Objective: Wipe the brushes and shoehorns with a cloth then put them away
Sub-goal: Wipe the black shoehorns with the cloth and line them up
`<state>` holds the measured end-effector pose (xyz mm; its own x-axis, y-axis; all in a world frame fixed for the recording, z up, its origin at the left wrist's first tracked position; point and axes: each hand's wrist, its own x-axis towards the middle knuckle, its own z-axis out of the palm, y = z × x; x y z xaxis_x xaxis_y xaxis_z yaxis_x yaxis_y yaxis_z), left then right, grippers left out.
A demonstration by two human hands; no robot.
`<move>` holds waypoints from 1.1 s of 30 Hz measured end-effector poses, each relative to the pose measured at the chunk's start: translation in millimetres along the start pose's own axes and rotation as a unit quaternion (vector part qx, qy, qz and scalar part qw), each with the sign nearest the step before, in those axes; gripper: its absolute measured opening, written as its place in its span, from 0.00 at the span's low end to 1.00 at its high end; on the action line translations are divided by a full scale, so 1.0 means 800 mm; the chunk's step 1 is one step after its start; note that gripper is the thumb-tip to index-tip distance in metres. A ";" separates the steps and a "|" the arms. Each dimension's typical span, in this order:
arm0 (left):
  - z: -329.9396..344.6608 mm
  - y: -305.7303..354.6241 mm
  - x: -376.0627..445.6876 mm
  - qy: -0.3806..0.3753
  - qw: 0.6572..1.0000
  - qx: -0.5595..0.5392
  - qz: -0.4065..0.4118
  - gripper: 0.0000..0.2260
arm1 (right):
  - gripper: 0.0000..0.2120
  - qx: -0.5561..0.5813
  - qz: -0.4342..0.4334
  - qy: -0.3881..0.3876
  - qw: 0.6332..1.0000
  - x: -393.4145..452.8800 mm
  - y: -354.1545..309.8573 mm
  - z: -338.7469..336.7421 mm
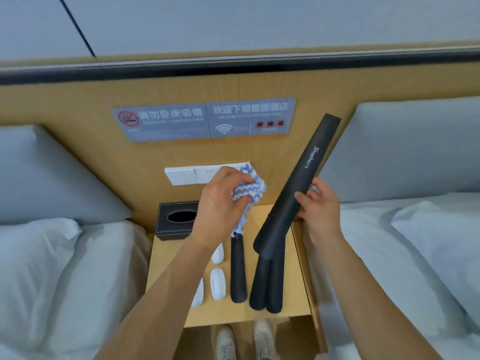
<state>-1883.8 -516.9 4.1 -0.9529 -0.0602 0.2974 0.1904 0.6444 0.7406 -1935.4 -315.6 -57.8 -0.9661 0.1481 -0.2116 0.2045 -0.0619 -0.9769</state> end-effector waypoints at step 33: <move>-0.248 0.221 0.184 0.277 0.913 0.210 0.212 0.09 | 0.29 0.060 -0.246 -0.262 0.931 -0.069 -0.233 0.142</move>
<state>-1943.9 -563.1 298.0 -0.5268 -0.0376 0.8492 0.2968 0.9280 0.2252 -1937.9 -424.3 139.2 -0.8885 -0.3130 0.3355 -0.2726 -0.2280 -0.9347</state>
